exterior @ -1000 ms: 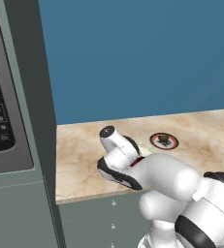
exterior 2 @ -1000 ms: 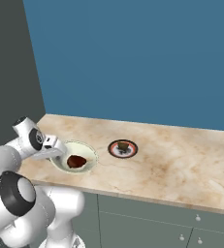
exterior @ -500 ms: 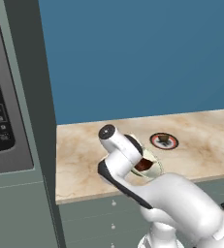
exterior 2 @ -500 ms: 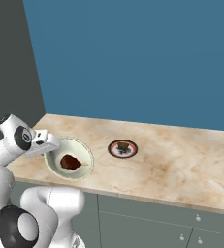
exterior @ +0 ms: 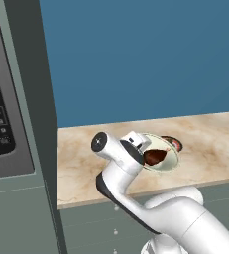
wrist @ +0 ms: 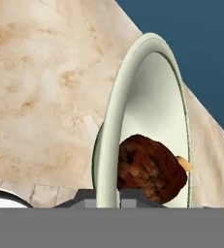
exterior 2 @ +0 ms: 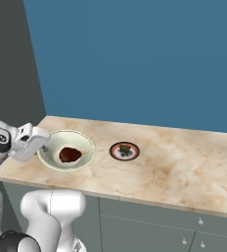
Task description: Remove the kiwi from the bowl and place it on the small plate. Then place the bowl with only the steak in the microwave, close the door, and press the start button to microwave the steak.
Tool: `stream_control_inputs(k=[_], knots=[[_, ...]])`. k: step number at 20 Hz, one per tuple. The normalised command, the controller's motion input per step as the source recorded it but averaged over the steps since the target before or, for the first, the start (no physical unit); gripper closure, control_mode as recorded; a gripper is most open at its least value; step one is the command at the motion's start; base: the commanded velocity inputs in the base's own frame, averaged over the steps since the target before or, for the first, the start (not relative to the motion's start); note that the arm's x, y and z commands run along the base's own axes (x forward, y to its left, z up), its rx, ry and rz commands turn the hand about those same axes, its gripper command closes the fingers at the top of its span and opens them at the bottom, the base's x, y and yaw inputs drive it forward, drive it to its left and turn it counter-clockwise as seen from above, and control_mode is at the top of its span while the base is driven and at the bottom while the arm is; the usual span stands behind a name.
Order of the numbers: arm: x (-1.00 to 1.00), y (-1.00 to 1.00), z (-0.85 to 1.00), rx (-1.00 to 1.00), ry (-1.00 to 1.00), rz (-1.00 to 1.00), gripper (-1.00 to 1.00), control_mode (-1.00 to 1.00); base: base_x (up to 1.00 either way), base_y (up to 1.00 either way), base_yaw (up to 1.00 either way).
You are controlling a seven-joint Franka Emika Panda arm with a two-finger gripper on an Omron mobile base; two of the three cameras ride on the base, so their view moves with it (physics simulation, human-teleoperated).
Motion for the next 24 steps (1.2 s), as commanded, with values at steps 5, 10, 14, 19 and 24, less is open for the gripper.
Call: stream_control_inputs(k=[5, 10, 14, 19, 24], knots=[[-0.43, -0.13, 0.53, -0.19, 0.01, 0.02, 1.0, -1.0, 0.0, 0.0, 0.0], [-0.31, -0.24, 0.49, -0.16, 0.01, 0.0, 1.0, -1.0, 0.0, 0.0, 0.0], [-0.22, -0.19, 0.32, -0.13, 0.02, 0.0, 1.0, -1.0, 0.0, 0.0, 0.0], [-0.42, -0.05, 0.12, -0.07, 0.0, 0.0, 1.0, -1.0, 0.0, 0.0, 0.0], [-0.41, 0.0, 0.0, -0.01, 0.0, 0.0, 1.0, -1.0, 0.0, 0.0, 0.0]])
